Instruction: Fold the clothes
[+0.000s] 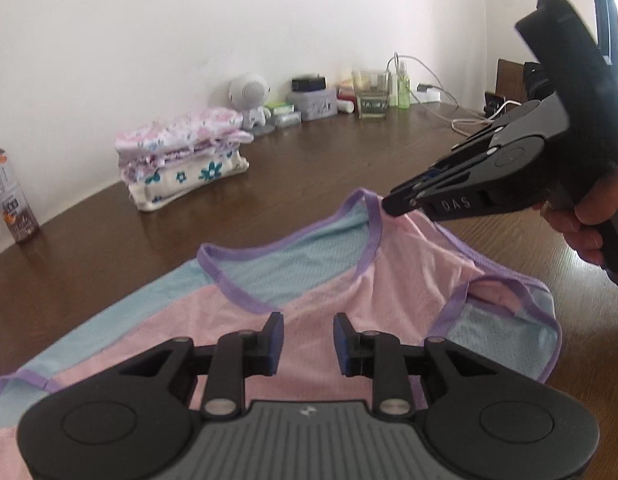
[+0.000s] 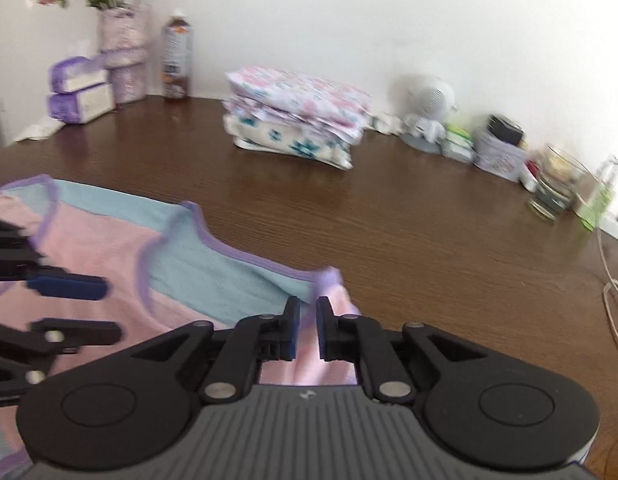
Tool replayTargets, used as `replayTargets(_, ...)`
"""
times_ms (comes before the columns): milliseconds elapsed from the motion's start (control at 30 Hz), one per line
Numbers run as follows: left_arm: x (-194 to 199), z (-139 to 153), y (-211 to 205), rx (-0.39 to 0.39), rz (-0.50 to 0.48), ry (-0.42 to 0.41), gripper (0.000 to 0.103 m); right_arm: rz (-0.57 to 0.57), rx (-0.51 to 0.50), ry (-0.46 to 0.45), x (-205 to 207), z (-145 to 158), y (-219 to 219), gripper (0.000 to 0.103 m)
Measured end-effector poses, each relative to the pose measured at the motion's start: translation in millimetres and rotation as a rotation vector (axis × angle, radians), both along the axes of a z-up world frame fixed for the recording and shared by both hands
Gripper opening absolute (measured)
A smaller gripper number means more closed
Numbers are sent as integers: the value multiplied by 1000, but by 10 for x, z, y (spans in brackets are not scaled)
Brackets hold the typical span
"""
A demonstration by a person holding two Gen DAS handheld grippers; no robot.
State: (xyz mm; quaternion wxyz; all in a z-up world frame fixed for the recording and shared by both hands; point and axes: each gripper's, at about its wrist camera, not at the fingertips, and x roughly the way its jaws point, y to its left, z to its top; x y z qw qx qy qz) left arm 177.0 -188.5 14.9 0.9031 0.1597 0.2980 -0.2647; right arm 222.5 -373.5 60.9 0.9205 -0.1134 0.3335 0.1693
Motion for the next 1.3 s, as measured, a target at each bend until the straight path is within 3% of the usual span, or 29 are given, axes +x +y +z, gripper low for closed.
replayTargets(233,77,-146,-55,10,-19,44,24,159,17,75,-4,-76,302,14)
replayTargets(333,89,-137,-5,-8,-16,64,25,214,-27,109,-51,-167,382,14)
replayTargets(433,76,-129,47,-16,-10,68,25,244,-94,96,-125,-196,423,14)
replayTargets(533,71,-110,94,-31,-4,65,26,263,-91,84,-143,-139,440,14)
replayTargets(633,62,-119,99,-33,-5,65,26,298,-91,90,-138,-135,504,24)
replayTargets(767,45,-141,104,-31,-16,65,28,336,-118,89,-138,-172,585,26)
replayTargets(800,45,-141,110,-35,-17,67,29,340,-127,88,-136,-179,591,26)
replayTargets(867,44,-146,121,-41,-18,67,29,326,-133,86,-128,-169,593,6)
replayTargets(900,43,-149,126,-43,-18,66,30,320,-148,67,-144,-165,601,3)
replayTargets(1000,31,-155,134,-47,-19,61,30,300,-193,12,-193,-155,625,2)
replayTargets(1100,26,-157,140,-50,-19,59,30,357,-292,-41,-293,-196,732,2)
replayTargets(1233,17,-158,161,-58,-17,65,32,346,-261,-1,-266,-169,707,5)
replayTargets(1300,17,-145,175,-66,-14,69,32,302,-181,24,-172,-94,626,7)
